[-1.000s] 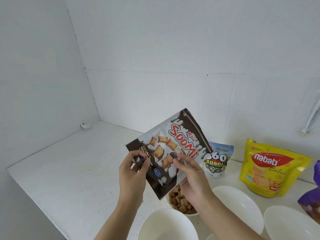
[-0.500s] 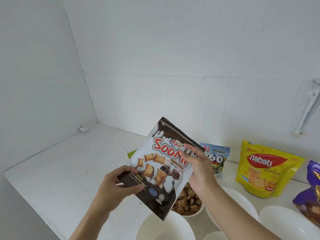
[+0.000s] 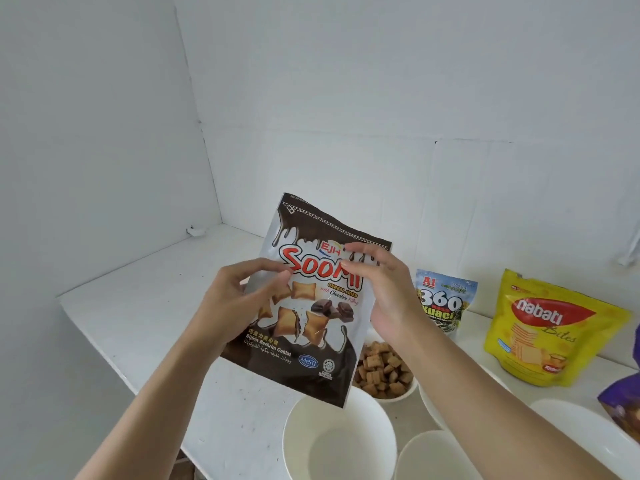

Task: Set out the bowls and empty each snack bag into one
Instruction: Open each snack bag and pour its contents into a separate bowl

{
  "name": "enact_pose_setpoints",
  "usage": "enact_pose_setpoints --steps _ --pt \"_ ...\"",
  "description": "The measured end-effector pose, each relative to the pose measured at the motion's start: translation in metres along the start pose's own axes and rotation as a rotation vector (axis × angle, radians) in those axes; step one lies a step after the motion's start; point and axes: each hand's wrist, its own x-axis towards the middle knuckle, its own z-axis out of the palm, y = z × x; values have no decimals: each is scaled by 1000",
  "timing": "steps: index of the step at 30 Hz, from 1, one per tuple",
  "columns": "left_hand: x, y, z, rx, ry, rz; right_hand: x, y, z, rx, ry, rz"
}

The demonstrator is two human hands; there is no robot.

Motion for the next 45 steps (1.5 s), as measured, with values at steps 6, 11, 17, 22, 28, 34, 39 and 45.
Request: enact_pose_setpoints --steps 6,11,17,22,28,34,39,45 --pt "-26 6 -1 -117 111 169 -21 -6 17 -145 -203 -67" --pt "-50 -8 -20 -163 308 179 -32 14 38 -139 -283 -117" --pt "-91 -26 -56 -150 502 133 -47 52 83 -86 -228 -115" --pt "-136 -39 -100 -81 627 95 -72 69 128 -79 -347 -65" --pt "-194 -63 -145 -110 839 17 -107 113 180 -272 -539 -10" --pt "-249 -95 -180 -65 854 -93 -150 161 217 -422 -641 -57" --pt "-274 -130 -206 -112 839 -153 -178 205 236 -406 -560 18" --pt "-273 -168 -219 -258 900 -229 -187 249 255 -221 -476 156"
